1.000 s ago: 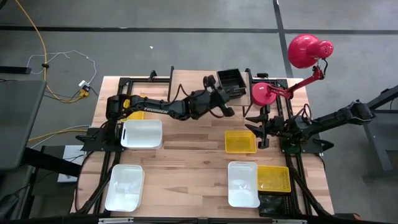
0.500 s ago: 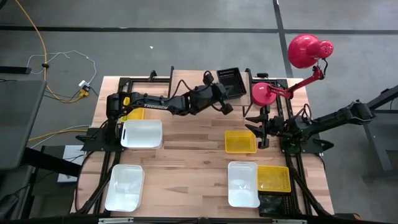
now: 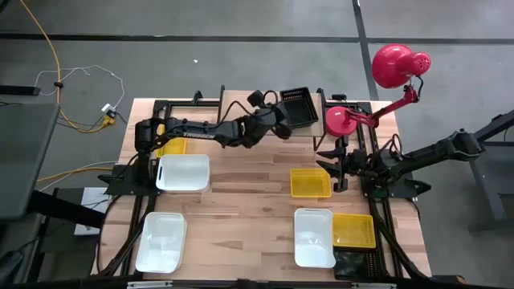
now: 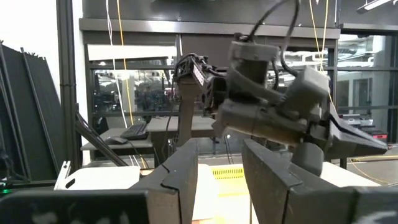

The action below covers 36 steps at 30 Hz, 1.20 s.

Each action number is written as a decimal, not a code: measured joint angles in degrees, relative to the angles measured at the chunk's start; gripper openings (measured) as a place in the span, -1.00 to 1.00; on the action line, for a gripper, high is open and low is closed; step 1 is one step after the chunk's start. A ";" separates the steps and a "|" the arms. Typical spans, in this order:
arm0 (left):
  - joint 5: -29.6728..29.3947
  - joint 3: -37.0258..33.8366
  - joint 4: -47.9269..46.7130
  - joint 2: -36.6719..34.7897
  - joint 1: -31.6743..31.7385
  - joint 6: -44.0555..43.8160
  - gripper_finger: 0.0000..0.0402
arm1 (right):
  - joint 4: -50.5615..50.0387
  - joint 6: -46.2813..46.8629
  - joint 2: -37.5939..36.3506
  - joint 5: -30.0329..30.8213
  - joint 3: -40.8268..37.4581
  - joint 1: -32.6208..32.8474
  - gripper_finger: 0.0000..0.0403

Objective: Stack baskets on shelf by color
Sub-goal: Stack the top black bin on the other black bin on the shelf

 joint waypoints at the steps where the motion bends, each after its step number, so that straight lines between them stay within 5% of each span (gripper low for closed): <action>1: 0.40 0.00 -1.29 0.00 0.80 -1.35 -1.00 | 0.00 0.41 0.00 0.22 0.00 -0.01 -0.43; 13: 24.76 0.00 -7.60 -0.02 9.22 -18.53 -1.00 | 0.00 0.32 0.00 1.44 0.00 0.00 -0.43; 22: 37.86 0.00 -7.36 -0.02 12.81 -26.81 -1.00 | 0.02 0.32 0.00 1.45 0.00 0.00 -0.43; 36: 40.57 0.00 3.86 3.19 13.87 -28.10 -1.00 | 0.02 0.26 0.00 1.45 0.00 -0.01 -0.43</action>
